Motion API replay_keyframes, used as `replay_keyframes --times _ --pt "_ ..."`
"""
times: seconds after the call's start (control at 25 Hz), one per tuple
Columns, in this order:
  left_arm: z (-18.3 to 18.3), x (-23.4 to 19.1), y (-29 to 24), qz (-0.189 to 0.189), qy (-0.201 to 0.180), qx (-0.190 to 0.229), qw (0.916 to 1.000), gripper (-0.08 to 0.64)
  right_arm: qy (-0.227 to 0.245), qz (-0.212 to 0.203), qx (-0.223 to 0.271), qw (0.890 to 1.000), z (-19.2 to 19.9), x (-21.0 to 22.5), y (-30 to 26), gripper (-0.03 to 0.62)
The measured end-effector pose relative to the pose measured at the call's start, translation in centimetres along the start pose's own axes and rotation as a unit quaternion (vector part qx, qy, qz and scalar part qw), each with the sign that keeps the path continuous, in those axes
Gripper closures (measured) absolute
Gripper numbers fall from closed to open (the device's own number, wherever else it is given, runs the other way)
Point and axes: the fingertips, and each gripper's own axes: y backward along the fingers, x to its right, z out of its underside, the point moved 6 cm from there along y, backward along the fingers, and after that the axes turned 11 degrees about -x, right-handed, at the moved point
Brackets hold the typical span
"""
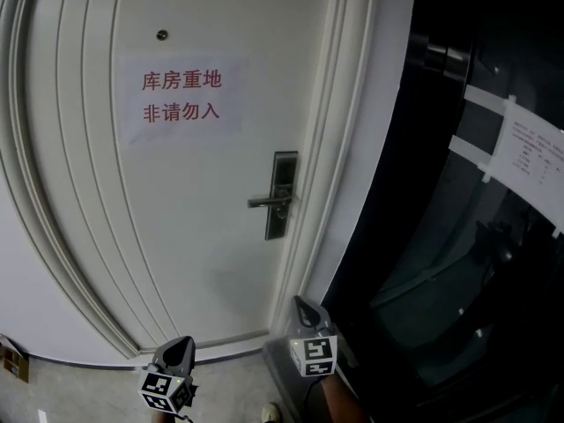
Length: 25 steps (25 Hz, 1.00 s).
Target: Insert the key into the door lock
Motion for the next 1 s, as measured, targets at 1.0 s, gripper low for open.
replay_keyframes --times 1.0 --pt "0.8 3.7 8.7 0.099 -0.049 0.005 0.9938 0.557 -0.098 0.047 -0.017 0.994 3.6 -8.6 18.1 0.591"
